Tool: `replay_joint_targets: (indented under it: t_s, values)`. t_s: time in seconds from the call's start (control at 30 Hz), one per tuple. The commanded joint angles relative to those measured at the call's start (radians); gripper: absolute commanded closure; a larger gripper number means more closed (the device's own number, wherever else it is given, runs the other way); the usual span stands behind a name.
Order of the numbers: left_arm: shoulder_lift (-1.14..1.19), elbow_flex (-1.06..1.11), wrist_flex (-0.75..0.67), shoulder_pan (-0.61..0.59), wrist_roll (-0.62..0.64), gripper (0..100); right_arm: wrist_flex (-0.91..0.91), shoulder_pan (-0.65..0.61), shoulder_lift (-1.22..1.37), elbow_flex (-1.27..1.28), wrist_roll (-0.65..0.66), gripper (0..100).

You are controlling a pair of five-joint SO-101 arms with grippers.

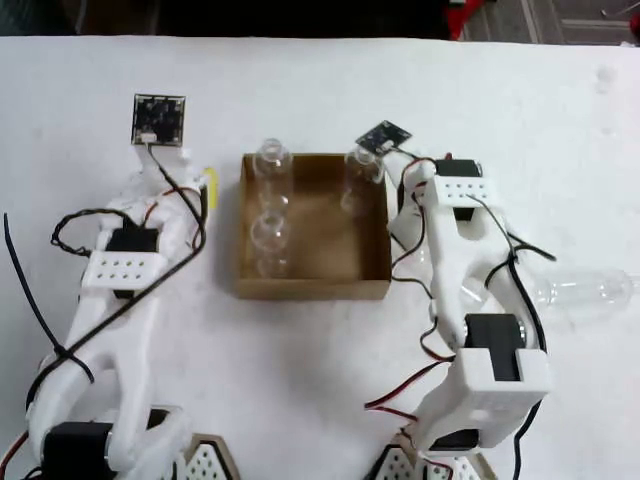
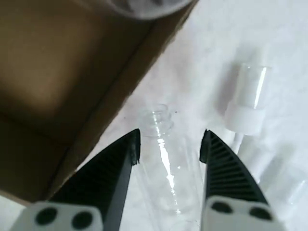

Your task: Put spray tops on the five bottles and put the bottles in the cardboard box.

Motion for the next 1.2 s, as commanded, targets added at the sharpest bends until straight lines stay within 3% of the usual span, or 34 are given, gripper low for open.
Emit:
replay_joint_targets:
  t_s: [0.0, 0.33, 0.57, 0.73, 1.17]
  values:
    - [-0.002, -0.006, -0.023, 0.002, 0.003, 85, -0.021, -0.027, -0.007, -0.031, 0.012, 81.4]
    - [-0.002, -0.006, -0.023, 0.002, 0.003, 85, -0.045, -0.018, 0.077, -0.038, 0.049, 82.2]
    - [-0.002, -0.006, -0.023, 0.002, 0.003, 85, -0.047, -0.019, 0.068, -0.049, 0.052, 96.7]
    - [-0.002, -0.008, -0.023, 0.002, 0.003, 85, -0.053, -0.01, 0.062, -0.052, 0.052, 97.2]
    - [-0.002, -0.008, -0.023, 0.002, 0.003, 85, 0.096, -0.012, -0.312, -0.049, 0.052, 97.4]
